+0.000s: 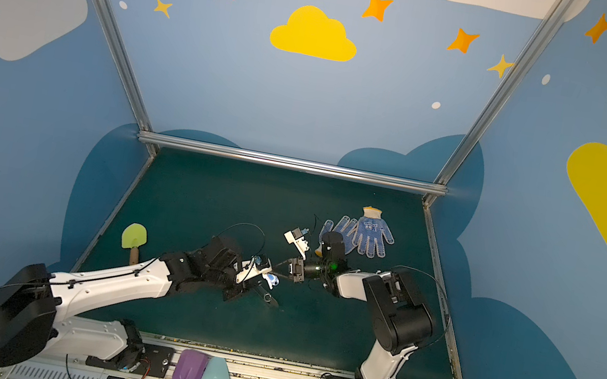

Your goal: Put the keys on the keyring

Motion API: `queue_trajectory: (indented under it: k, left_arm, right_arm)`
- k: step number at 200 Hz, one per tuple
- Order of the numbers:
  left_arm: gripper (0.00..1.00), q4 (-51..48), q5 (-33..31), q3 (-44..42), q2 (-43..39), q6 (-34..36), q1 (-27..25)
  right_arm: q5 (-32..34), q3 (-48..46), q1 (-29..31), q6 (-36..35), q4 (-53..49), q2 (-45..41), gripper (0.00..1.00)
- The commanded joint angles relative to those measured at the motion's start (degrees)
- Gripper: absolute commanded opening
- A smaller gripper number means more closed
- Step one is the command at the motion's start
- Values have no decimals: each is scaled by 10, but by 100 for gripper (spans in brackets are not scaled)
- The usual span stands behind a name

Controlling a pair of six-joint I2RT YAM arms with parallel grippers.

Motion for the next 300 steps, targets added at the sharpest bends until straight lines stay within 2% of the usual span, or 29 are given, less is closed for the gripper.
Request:
queue_trajectory:
  k: [1,30,54,80,95,126,142,166,188,225,300]
  left_arm:
    - [4,0,-8,-1,-5,-4,-1]
    - [4,-9,-25,2,-5,-3,-1]
    - [4,-11,-57,6,-4,-2,0]
    - [4,-8,-56,8,-4,5,1]
    - [4,1,-56,5,-10,8,0]
    - [4,5,-58,-2,-25,19,-1]
    - [4,4,-58,-5,-31,23,-2]
    - [4,8,-51,-11,-37,30,-4]
    - [4,8,-53,-12,-36,39,-7]
    - [4,9,-53,-13,-42,42,-10]
    - [4,10,-62,-14,-48,44,-12]
  right_arm:
    - [-4,-3,1,-5,10,-13,0]
    - [-4,-11,2,-84,-113,-50,0]
    - [-8,-33,6,-91,-139,-77,0]
    - [-17,-47,21,-91,-144,-85,0]
    - [-18,-49,30,-63,-120,-73,0]
    - [-14,-49,32,81,-8,-25,0]
    - [-4,-53,39,124,57,-20,0]
    - [15,-22,54,85,-24,-31,0]
    - [19,-16,54,81,-32,-26,0]
    - [22,-9,54,105,18,-8,0]
    - [22,-11,56,105,19,-3,0]
